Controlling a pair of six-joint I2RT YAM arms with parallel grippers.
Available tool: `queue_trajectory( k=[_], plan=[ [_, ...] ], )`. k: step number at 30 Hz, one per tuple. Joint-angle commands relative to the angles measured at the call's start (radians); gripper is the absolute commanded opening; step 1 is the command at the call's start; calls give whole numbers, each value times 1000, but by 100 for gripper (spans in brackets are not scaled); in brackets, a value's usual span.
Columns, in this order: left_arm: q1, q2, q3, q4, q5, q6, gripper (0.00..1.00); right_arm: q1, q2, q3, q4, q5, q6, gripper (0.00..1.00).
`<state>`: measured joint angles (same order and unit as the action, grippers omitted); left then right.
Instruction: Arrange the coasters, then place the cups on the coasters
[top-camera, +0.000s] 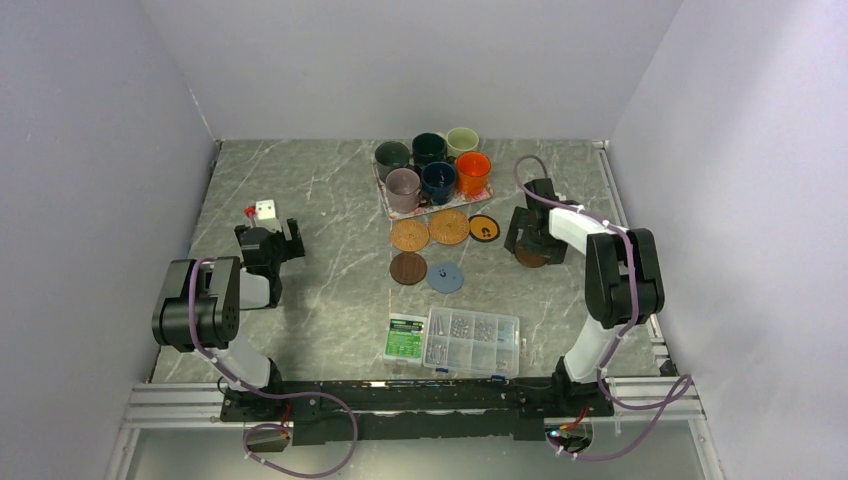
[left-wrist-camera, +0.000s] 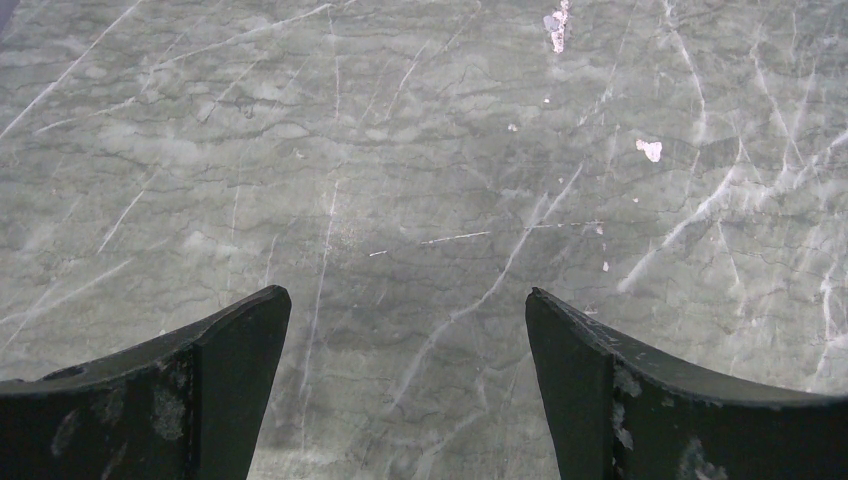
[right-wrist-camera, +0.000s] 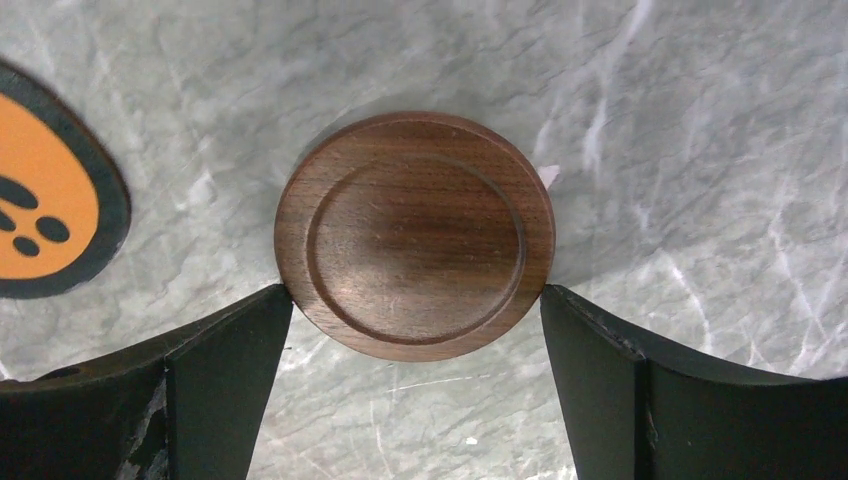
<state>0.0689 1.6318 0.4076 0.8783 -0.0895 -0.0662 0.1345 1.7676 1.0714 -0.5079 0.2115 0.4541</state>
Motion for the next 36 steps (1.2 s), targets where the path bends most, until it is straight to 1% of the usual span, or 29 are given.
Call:
queue_trajectory(
  k=[1,10,12,17,22,25,30,32,36],
  plan=[
    [2,0,-2,50,15,11,94,-52,20,-9,14,26,3,99],
    [2,0,-1,50,15,10,94,-131,4,-41,41,-11,-8,99],
    [2,0,-1,50,14,11,94,-171,-6,-49,43,-12,-13,98],
    [2,0,-1,50,13,11,94,-205,-34,-66,53,-30,-26,98],
    [2,0,-1,50,15,11,94,-205,-51,-53,34,-46,-41,99],
    [2,0,-1,49,14,11,94,-206,-89,-53,31,-63,-45,99],
    [2,0,-1,50,15,11,94,-198,-185,-73,55,-153,-48,99],
    [2,0,-1,50,15,10,94,-187,-209,-78,74,-198,-46,99],
    [2,0,-1,49,15,11,94,-128,-200,-30,72,-203,-47,99]
  ],
)
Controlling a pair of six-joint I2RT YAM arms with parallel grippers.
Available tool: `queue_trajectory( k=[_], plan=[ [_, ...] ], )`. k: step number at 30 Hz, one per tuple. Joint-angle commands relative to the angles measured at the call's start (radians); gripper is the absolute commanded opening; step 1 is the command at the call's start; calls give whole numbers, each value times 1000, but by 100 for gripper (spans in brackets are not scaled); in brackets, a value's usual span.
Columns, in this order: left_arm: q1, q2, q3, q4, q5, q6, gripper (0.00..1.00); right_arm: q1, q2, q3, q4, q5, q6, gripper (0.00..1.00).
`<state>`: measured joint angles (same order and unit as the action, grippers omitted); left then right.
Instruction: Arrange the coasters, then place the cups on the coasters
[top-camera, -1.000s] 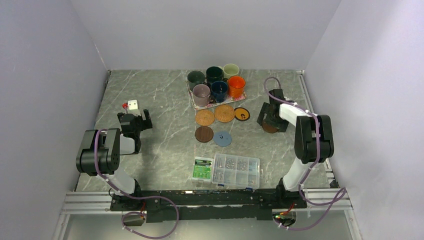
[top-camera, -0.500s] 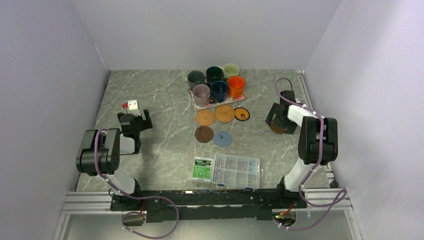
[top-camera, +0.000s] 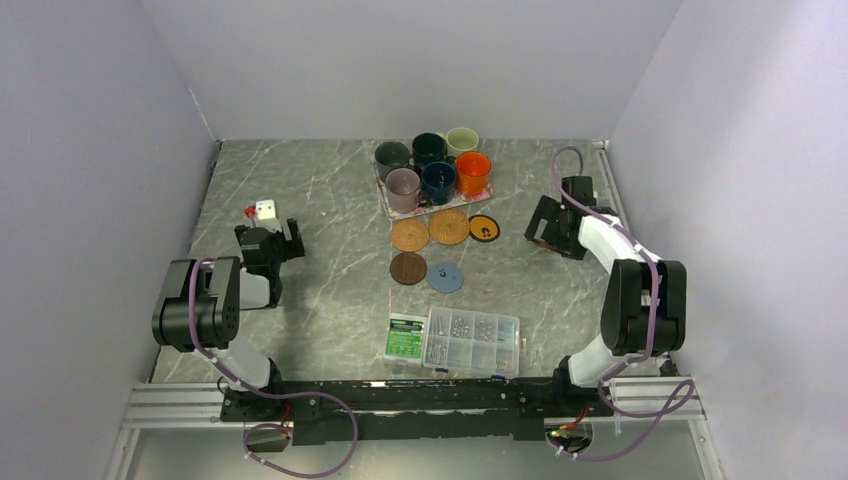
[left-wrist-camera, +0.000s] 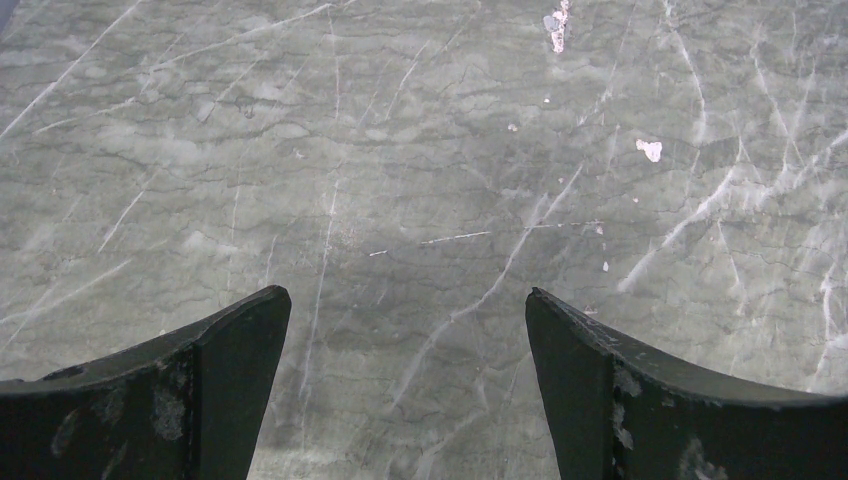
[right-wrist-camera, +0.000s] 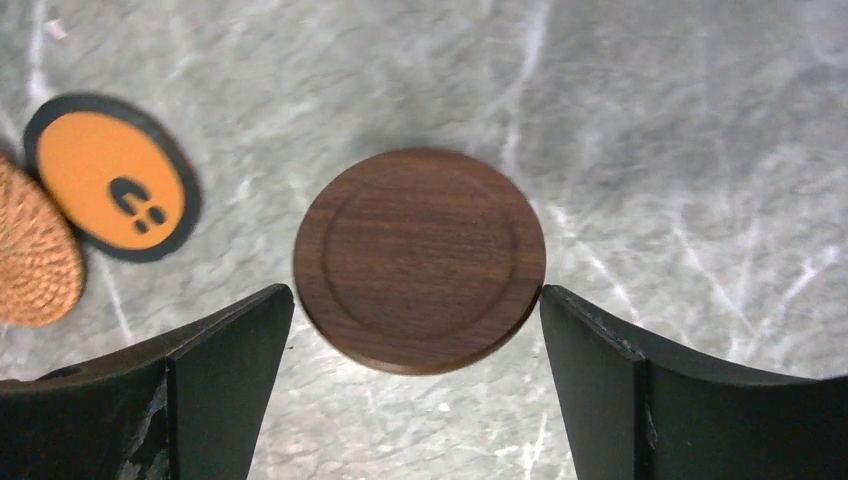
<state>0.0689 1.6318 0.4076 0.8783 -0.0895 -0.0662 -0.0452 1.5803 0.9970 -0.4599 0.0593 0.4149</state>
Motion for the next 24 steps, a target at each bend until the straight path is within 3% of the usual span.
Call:
queue_trajectory(
  k=[1,18,24],
  plan=[
    [2,0,-2,50,13,11,94,77,-1,61,16,-34,-8,99],
    [2,-1,-1,50,14,11,94,198,90,87,-18,159,-18,99],
    [2,-1,-2,50,14,11,94,228,134,119,74,14,-35,95]
  ],
)
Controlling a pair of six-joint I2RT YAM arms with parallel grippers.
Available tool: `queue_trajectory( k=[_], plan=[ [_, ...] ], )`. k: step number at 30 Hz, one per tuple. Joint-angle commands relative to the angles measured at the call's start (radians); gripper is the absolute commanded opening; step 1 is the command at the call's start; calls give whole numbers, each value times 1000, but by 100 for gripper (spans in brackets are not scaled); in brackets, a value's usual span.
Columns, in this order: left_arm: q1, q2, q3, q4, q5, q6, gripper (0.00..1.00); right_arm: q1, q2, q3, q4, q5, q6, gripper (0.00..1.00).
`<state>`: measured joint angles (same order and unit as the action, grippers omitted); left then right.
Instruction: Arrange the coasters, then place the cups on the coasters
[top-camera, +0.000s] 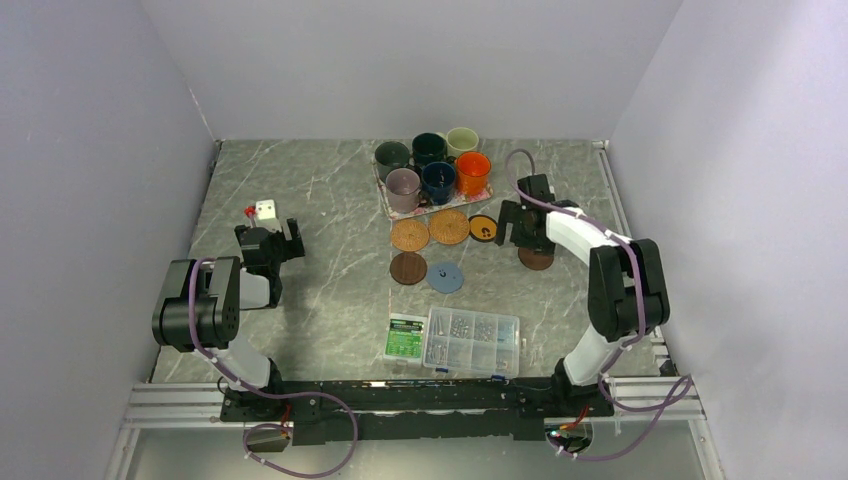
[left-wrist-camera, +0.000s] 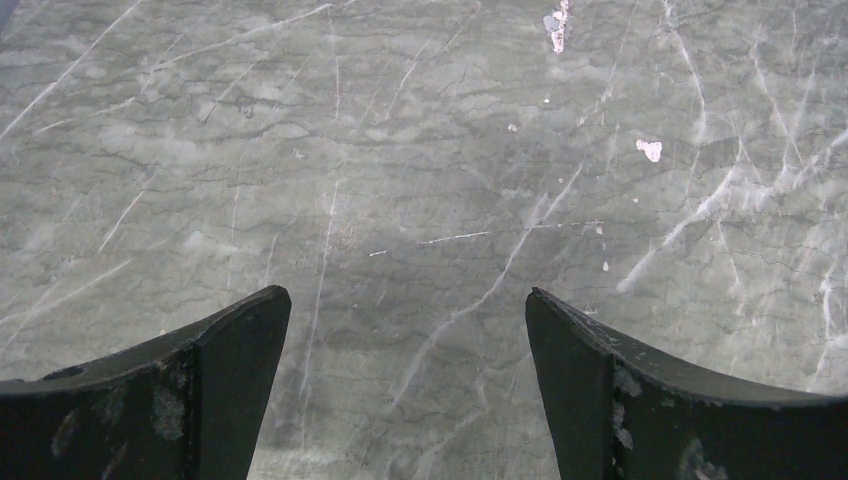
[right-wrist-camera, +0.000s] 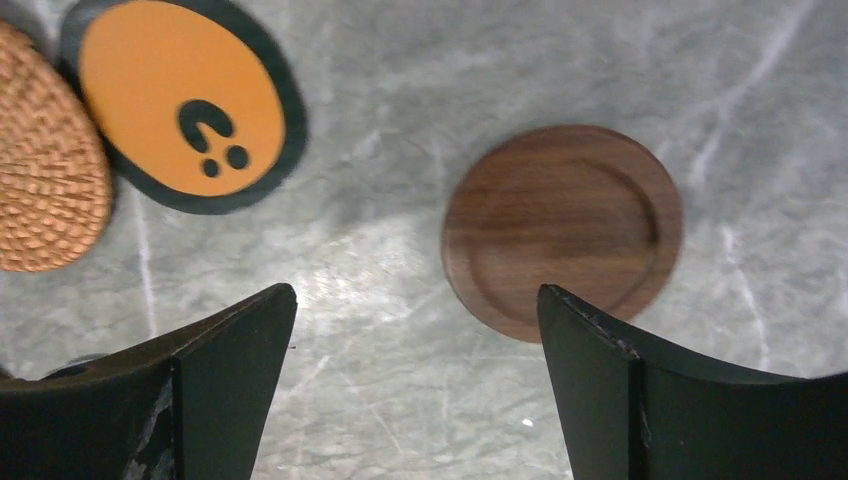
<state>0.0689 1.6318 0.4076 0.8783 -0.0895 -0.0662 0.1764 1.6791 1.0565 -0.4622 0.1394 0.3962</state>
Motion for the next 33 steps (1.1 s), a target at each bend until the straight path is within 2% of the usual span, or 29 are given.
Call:
queue_trajectory(
  k=[1,9,17,26,33],
  plan=[
    [3,0,-1,50,15,11,94,8,53,75,79,-73,-15,93],
    [2,0,-1,50,15,11,94,21,196,222,93,-78,-25,87],
    [2,0,-1,50,15,11,94,26,287,308,175,-103,3,91],
    [2,-1,-1,50,15,11,94,63,391,425,190,-43,-14,93],
    [2,0,-2,50,15,10,94,113,414,419,167,43,-33,94]
  ],
)
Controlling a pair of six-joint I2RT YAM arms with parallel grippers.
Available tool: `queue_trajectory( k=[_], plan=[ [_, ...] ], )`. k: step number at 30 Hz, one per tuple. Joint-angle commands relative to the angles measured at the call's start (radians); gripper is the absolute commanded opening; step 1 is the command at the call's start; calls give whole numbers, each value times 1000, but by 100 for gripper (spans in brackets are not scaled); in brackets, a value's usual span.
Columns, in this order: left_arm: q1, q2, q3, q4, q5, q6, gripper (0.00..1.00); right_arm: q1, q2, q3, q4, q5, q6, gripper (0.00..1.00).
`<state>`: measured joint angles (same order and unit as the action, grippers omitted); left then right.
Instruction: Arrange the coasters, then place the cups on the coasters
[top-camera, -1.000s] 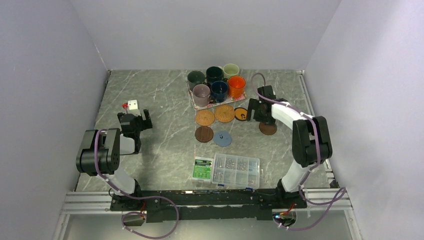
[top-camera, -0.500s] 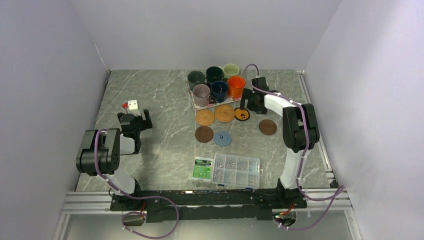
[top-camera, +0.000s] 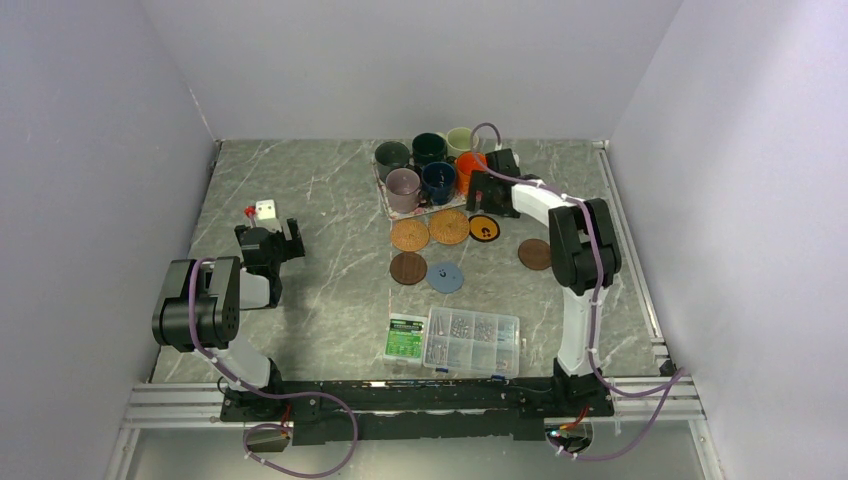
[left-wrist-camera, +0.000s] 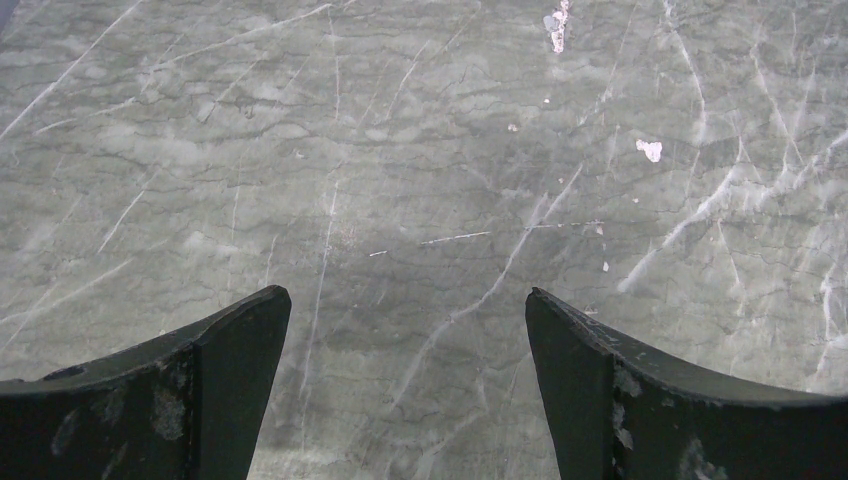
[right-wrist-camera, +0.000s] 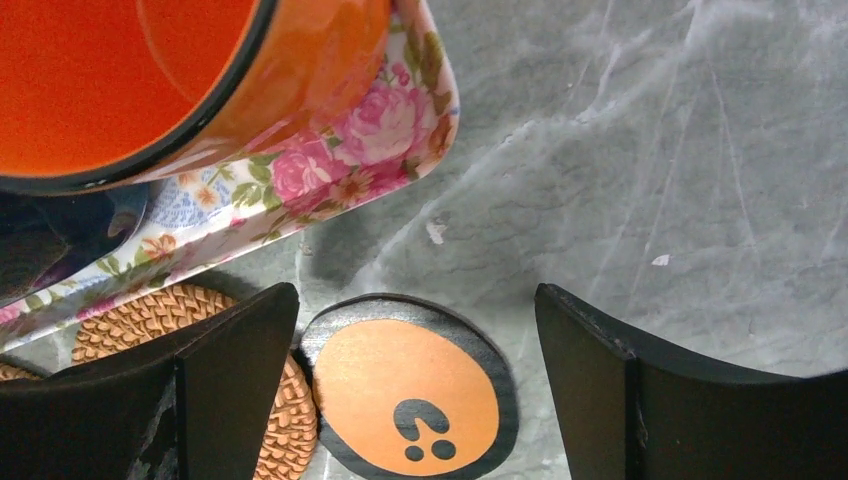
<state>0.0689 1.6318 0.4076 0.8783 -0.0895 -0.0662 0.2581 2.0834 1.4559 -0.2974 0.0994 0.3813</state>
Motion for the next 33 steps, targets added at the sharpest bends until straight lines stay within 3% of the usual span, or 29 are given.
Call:
queue_trajectory(
  k=[1,9,20,33],
  plan=[
    [2,0,-2,50,15,10,94,39,6,4,2,97,-19,94],
    [2,0,-1,50,14,11,94,65,-49,-147,9,130,3,93],
    [2,0,-1,50,15,11,94,86,-82,-207,-73,219,5,93],
    [2,0,-1,49,14,11,94,87,-213,-397,-74,248,52,93]
  ],
)
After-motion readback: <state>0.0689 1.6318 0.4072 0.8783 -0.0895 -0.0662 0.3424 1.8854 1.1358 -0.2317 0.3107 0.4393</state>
